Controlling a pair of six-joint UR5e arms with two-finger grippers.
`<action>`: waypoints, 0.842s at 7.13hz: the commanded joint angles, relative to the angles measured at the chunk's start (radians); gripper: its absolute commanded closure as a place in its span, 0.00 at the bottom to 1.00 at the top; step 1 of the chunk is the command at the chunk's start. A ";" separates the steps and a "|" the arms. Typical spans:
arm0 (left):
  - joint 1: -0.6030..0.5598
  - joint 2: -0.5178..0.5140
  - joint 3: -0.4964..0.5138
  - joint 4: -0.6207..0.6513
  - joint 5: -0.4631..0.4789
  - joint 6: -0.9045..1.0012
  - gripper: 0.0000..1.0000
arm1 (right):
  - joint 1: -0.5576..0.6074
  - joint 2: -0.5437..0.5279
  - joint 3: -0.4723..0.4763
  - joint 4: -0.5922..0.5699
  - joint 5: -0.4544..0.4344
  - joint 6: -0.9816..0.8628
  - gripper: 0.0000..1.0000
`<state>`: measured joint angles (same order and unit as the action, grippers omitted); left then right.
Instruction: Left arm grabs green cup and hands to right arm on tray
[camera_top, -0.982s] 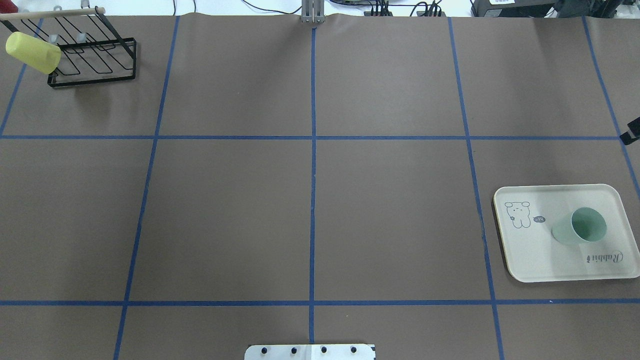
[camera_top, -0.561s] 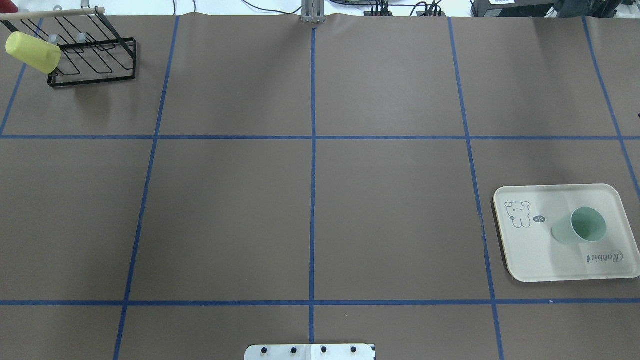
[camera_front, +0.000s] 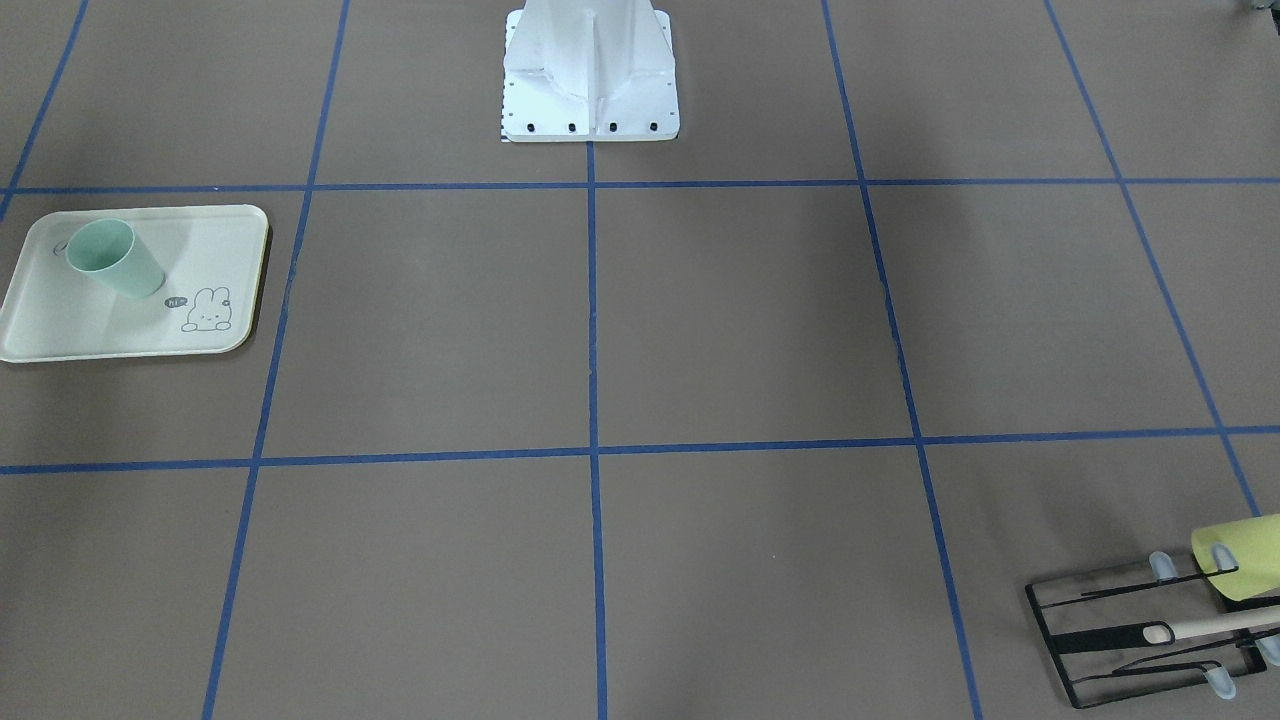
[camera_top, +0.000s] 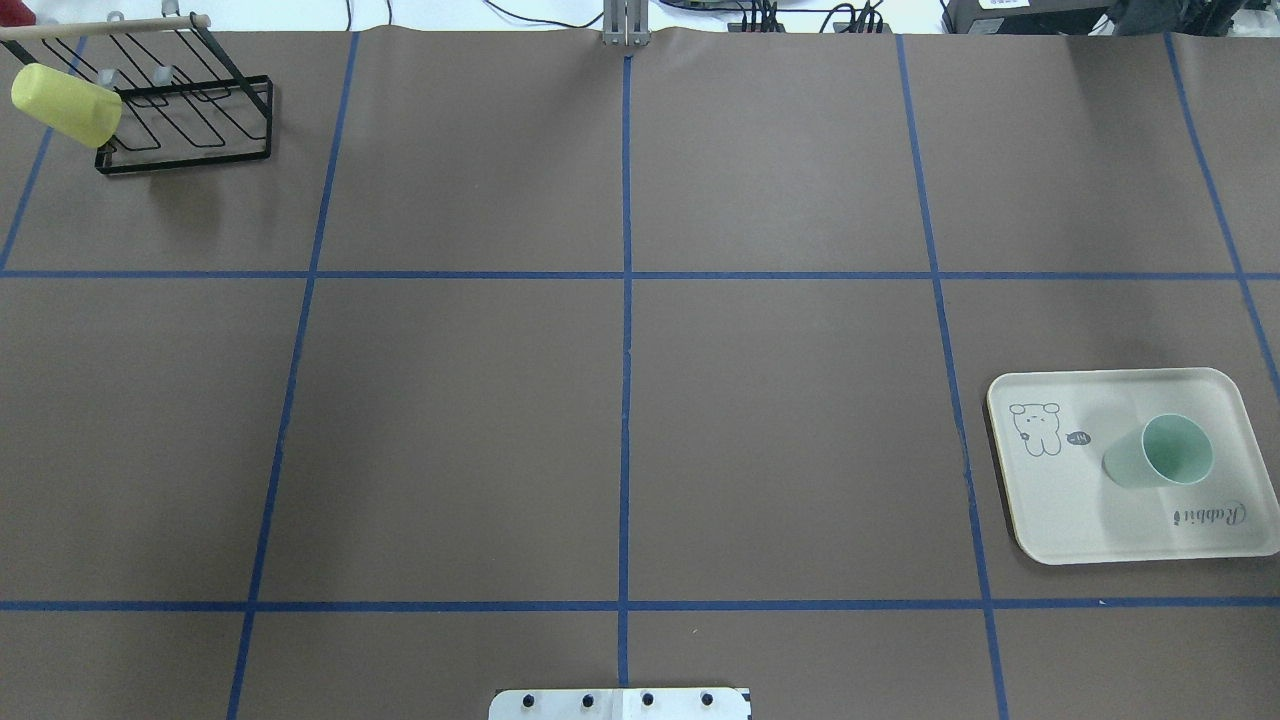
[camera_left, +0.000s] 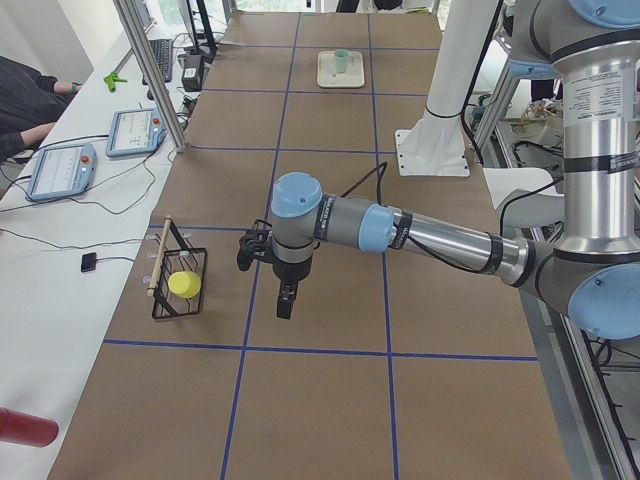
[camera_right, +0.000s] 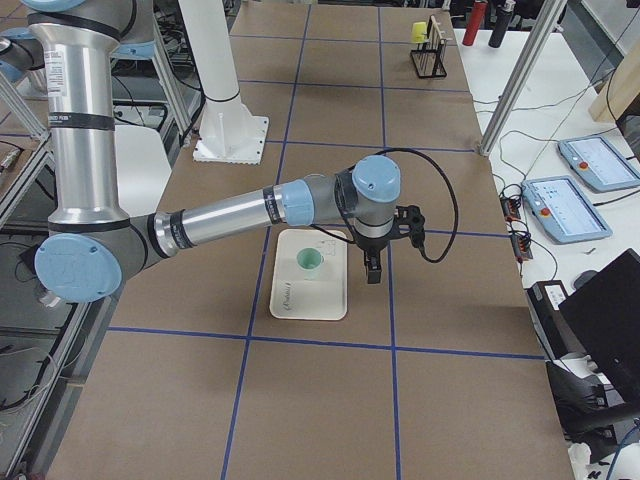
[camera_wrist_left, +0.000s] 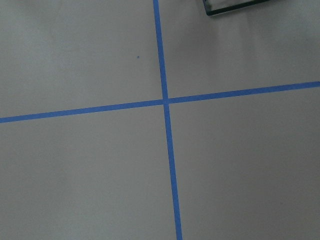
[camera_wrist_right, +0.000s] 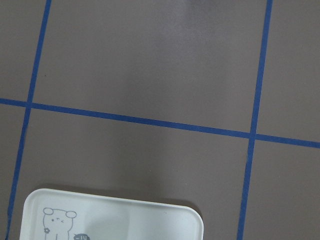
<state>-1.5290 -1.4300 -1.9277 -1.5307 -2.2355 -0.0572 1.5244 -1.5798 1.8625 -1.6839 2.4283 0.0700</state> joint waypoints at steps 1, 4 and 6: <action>0.000 0.042 0.038 -0.029 -0.001 0.004 0.00 | 0.045 -0.052 -0.014 -0.008 0.038 -0.094 0.00; -0.003 0.052 0.056 -0.028 -0.003 0.004 0.00 | 0.048 -0.088 -0.034 0.004 0.026 -0.104 0.00; -0.003 0.052 0.047 -0.016 -0.003 0.004 0.00 | 0.045 -0.089 -0.060 0.006 0.023 -0.096 0.00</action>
<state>-1.5315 -1.3780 -1.8777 -1.5510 -2.2379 -0.0537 1.5715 -1.6668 1.8205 -1.6792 2.4535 -0.0304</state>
